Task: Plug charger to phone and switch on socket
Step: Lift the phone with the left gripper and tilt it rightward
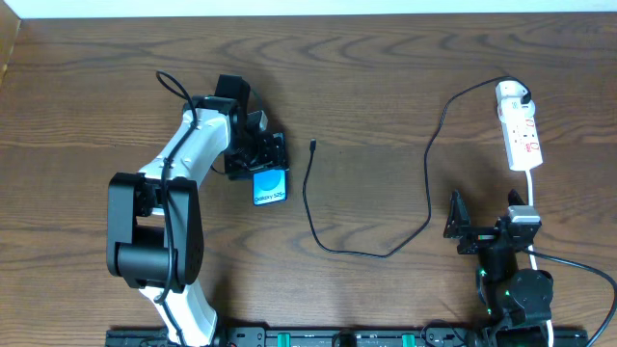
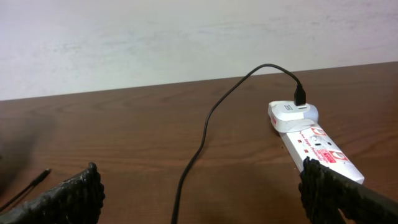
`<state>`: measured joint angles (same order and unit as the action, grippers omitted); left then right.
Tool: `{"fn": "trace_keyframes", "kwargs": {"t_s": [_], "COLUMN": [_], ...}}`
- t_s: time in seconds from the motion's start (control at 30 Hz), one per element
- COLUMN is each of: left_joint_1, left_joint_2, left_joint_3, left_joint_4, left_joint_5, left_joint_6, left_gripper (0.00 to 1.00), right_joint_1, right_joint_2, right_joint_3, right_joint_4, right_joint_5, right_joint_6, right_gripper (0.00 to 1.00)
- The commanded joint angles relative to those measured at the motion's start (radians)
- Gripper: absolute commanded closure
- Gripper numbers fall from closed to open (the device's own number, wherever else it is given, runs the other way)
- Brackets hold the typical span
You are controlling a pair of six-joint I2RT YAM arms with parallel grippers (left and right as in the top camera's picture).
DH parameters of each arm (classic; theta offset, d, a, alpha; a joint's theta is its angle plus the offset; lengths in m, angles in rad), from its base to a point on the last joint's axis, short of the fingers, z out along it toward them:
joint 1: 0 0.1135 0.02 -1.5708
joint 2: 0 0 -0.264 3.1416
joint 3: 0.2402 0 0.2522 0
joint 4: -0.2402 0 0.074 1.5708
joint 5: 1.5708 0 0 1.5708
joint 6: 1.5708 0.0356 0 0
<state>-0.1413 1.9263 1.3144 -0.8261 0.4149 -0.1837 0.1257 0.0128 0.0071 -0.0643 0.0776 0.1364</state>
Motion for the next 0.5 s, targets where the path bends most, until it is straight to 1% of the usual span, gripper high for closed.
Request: {"fn": "trace_keyframes", "kwargs": {"t_s": [0.0,0.33,0.37,0.47], "left_joint_1": [-0.004,-0.004,-0.004,-0.004], "left_joint_2": [-0.034,-0.034,-0.034,-0.034], "left_joint_3": [0.003,0.004,0.004,0.004], "left_joint_4": [0.001,0.006,0.009,0.021], "left_joint_5": [0.129,0.384,0.434,0.515], "left_joint_6": [-0.006,-0.006,-0.009,-0.011], "left_gripper": [0.26,0.29,0.29,0.30], "right_joint_1": [-0.006,-0.006,-0.006,-0.006], "right_joint_2": [-0.003,-0.003,-0.003,-0.003], "right_joint_3": [-0.002,-0.002,-0.002,-0.002], "right_joint_4": [-0.003,-0.004,-0.003,-0.003], "right_joint_5": [-0.002,-0.002,-0.002,-0.002], "right_joint_6": [-0.003,-0.003,-0.003,-0.003], "right_gripper": [0.01,0.01,0.01,0.01]}}
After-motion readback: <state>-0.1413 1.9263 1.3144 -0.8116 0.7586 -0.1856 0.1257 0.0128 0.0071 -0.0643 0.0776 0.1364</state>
